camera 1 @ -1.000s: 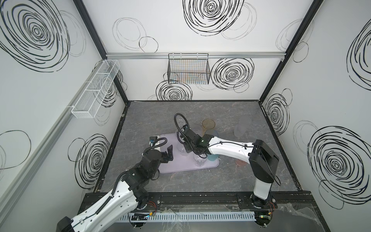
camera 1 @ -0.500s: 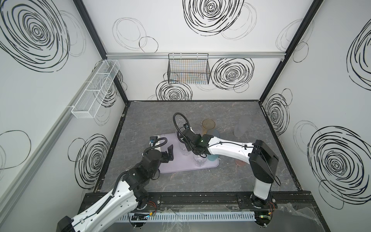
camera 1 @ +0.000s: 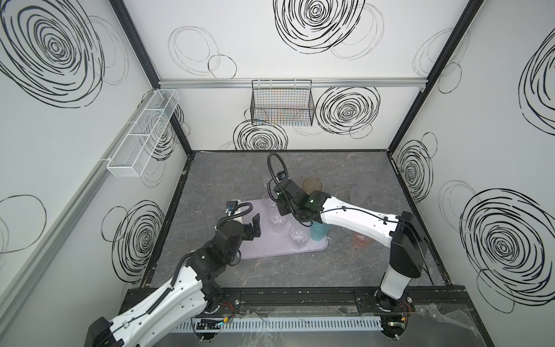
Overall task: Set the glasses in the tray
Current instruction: 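Raise the right gripper and move it toward the last far clear glass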
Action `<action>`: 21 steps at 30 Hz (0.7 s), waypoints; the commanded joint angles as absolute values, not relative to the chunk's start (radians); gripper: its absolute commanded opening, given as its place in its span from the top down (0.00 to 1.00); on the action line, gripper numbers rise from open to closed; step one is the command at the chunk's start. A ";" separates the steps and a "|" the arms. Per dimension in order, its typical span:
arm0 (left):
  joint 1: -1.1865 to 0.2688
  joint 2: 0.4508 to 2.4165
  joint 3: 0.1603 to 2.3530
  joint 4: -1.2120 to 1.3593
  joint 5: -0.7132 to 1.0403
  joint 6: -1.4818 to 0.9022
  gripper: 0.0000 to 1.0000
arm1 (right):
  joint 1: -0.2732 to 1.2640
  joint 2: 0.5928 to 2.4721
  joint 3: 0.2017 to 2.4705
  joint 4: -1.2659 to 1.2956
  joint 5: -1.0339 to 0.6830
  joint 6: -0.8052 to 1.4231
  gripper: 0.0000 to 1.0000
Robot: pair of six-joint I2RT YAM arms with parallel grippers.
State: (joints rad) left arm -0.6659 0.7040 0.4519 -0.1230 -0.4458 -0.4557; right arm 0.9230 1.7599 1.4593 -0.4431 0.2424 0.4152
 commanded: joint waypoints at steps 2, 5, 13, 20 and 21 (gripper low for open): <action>-0.664 0.778 0.515 0.015 -0.433 -0.409 0.02 | 0.860 1.727 1.493 -0.417 0.188 0.420 0.69; -0.667 0.815 0.496 0.051 -0.421 -0.420 0.02 | 0.808 1.738 1.492 -0.331 0.134 0.410 0.67; -0.663 0.848 0.473 0.066 -0.416 -0.417 0.02 | 0.697 1.902 1.660 -0.291 0.053 0.388 0.49; -0.658 0.847 0.442 0.077 -0.414 -0.424 0.03 | 0.657 2.164 1.980 -0.390 -0.012 0.356 0.39; -0.657 0.839 0.438 0.071 -0.418 -0.449 0.03 | 0.655 2.210 2.053 -0.422 -0.013 0.351 0.38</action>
